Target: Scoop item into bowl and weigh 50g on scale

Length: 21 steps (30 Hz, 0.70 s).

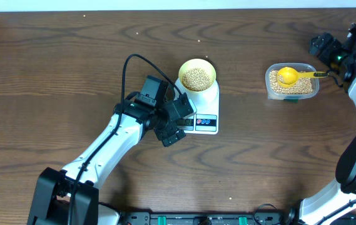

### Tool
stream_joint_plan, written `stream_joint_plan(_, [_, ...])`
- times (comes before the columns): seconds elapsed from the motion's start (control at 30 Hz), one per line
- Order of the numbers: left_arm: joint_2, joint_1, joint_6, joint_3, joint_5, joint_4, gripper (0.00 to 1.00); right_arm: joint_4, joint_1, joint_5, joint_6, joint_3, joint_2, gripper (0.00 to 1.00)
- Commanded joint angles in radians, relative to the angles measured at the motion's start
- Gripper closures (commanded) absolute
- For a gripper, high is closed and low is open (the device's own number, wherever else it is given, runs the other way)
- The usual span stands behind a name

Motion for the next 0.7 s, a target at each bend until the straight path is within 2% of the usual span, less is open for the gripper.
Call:
stream_joint_plan(0.0, [-0.004, 0.003, 0.010, -0.002, -0.005, 0.001, 0.02, -0.002, 0.001, -0.005, -0.016, 0.008, -0.014, 0.01])
stream_joint_plan(0.67, [-0.004, 0.003, 0.010, -0.002, -0.006, 0.050, 0.02, -0.002, 0.001, -0.005, -0.016, 0.008, -0.014, 0.01])
